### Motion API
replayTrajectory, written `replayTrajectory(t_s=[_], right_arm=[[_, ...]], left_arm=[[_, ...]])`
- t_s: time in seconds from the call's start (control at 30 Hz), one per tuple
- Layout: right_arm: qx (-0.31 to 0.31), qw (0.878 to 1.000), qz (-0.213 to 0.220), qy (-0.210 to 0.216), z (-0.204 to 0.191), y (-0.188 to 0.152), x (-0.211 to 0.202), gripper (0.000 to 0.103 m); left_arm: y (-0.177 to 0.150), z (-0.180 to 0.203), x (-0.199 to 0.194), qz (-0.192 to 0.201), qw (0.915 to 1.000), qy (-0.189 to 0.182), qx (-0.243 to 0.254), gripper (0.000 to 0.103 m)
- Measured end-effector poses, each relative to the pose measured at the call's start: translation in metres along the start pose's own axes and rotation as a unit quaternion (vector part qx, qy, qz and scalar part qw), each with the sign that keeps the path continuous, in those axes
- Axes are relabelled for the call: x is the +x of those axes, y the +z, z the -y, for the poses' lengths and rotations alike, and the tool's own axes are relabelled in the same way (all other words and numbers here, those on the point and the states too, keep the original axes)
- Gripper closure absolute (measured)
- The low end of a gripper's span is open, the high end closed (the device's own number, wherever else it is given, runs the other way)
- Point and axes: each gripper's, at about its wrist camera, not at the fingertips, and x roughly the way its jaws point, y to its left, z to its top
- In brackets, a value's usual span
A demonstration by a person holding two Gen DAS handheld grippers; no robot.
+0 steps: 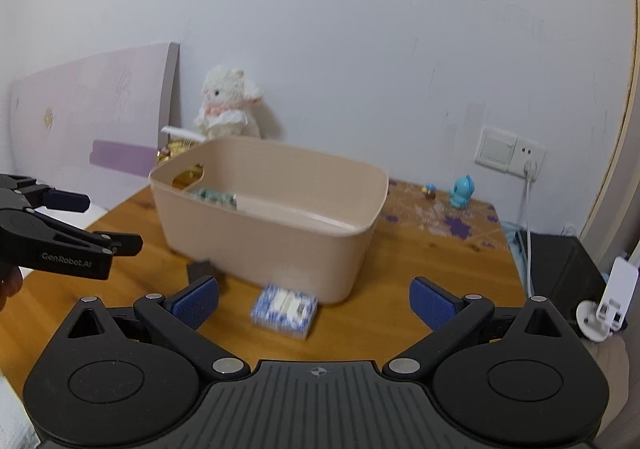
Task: Organize objects
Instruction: 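Move both open tools back to the black cube and blue-white tissue pack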
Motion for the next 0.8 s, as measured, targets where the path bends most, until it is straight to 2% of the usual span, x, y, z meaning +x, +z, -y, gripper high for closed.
replayTrajectory(t_s=[0.47,0.8], right_arm=[[0.018,0.996,-0.082,0.008,-0.004,-0.067,0.036,0.000],[0.043,0.992,-0.113,0.019,-0.001,-0.086,0.072,0.000]], left_arm=[[-0.068,0.013,0.027,-0.048,0.9983,-0.031,0.014,0.015],[-0.079,0.018,0.059,-0.073,0.9960,-0.050,0.003,0.015]])
